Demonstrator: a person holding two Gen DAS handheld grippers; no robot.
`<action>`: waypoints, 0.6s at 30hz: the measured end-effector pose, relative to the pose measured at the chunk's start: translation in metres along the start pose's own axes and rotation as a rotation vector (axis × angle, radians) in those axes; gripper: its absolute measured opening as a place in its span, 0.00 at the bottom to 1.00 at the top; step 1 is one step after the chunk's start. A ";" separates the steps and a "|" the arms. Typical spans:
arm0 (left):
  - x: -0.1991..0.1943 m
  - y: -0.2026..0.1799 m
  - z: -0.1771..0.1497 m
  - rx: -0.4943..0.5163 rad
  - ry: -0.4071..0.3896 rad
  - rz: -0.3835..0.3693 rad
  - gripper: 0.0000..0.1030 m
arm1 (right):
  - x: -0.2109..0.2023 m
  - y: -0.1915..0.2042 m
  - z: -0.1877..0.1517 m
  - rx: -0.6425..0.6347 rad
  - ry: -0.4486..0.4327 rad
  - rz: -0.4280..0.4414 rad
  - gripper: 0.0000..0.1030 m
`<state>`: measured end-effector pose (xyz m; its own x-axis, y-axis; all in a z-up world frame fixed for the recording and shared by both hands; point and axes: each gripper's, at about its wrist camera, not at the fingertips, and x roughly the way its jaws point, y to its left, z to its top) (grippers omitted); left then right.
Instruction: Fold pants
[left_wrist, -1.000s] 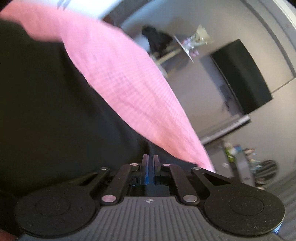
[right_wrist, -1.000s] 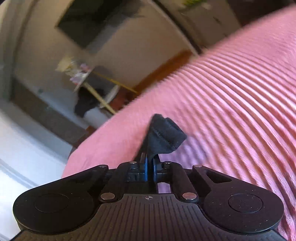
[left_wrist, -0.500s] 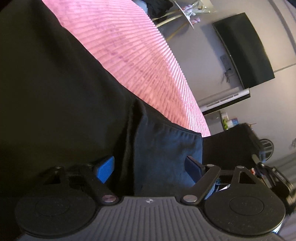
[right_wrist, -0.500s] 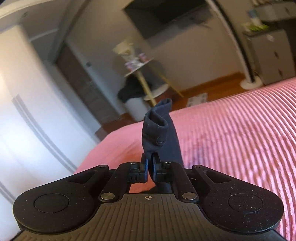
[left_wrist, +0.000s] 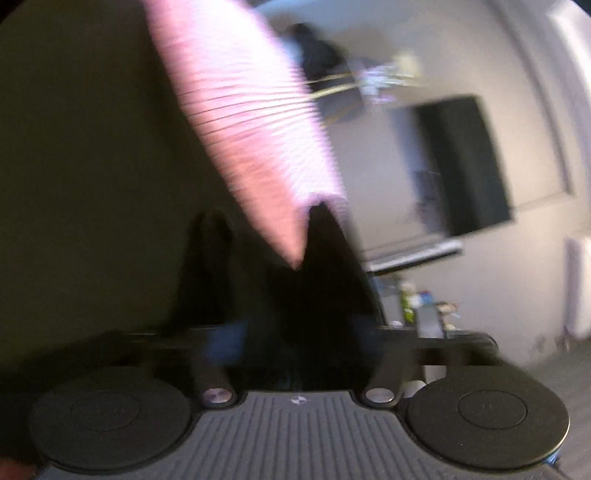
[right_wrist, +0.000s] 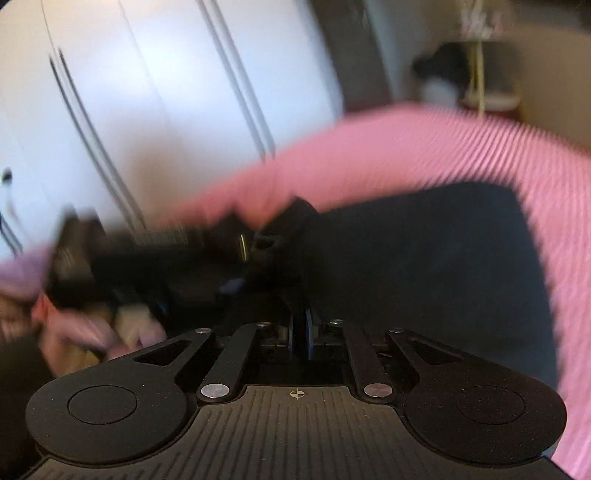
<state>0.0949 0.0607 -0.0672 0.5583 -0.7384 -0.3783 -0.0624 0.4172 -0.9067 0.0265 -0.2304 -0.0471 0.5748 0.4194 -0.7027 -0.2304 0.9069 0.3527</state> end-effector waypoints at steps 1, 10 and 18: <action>-0.002 0.009 -0.001 -0.045 -0.019 -0.024 0.89 | 0.014 -0.001 -0.003 0.016 0.075 -0.013 0.30; 0.013 0.000 -0.001 0.043 0.032 0.009 0.96 | -0.049 -0.032 -0.002 0.261 -0.136 0.062 0.53; 0.051 -0.007 -0.006 0.097 0.108 0.115 0.08 | -0.090 -0.073 -0.010 0.526 -0.290 -0.020 0.41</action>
<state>0.1186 0.0171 -0.0813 0.4594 -0.7332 -0.5014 -0.0381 0.5477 -0.8358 -0.0162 -0.3339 -0.0151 0.7828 0.3070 -0.5413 0.1599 0.7414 0.6518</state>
